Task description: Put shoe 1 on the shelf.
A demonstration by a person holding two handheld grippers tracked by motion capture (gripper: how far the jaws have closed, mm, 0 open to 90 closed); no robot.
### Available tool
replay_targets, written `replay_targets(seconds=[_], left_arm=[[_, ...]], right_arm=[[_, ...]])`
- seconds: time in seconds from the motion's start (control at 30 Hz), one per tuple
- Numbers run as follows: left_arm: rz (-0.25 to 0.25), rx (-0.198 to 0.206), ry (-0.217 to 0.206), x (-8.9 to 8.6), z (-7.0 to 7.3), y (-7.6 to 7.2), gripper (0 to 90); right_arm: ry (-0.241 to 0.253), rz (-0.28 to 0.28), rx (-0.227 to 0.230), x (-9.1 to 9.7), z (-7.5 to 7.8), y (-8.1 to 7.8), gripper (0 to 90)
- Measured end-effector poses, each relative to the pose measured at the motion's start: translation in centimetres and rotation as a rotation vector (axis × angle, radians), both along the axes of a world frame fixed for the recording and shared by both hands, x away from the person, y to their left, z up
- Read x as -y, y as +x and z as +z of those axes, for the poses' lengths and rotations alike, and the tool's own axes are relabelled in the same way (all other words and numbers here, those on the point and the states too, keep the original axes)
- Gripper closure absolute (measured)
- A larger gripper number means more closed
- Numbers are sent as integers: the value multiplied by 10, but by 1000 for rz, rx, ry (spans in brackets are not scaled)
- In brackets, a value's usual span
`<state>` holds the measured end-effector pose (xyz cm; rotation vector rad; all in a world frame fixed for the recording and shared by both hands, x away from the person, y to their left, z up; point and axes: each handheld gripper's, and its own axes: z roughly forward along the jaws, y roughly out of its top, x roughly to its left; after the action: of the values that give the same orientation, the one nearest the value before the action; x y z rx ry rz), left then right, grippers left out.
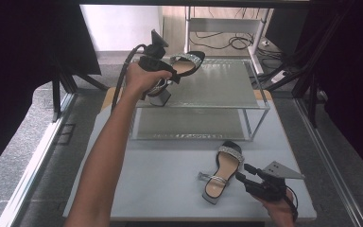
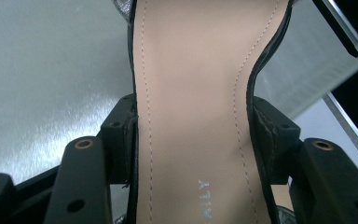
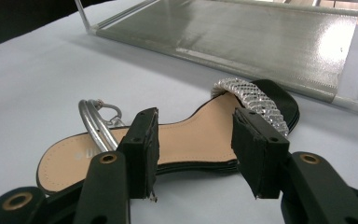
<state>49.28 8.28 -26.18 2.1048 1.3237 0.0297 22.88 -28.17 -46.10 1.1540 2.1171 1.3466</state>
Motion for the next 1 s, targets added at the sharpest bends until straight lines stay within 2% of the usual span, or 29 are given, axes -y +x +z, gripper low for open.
replay_targets(seconds=[0.13, 0.53, 0.87, 0.97, 1.0], left_arm=[[41, -11, -18, 3, -7, 11, 422], [166, -44, 7, 4, -32, 41, 421], [245, -71, 55, 10, -45, 52, 418], [252, -73, 56, 9, -45, 53, 417], [263, -74, 44, 9, -46, 54, 415]], right_arm=[[3, 0, 1, 2, 1, 0, 510], [-22, -2, 3, 0, 0, 2, 509], [-36, 1, -2, -3, -3, 3, 506], [-40, 4, -2, -4, -4, 3, 505], [-40, 5, -2, -5, -4, 3, 505]])
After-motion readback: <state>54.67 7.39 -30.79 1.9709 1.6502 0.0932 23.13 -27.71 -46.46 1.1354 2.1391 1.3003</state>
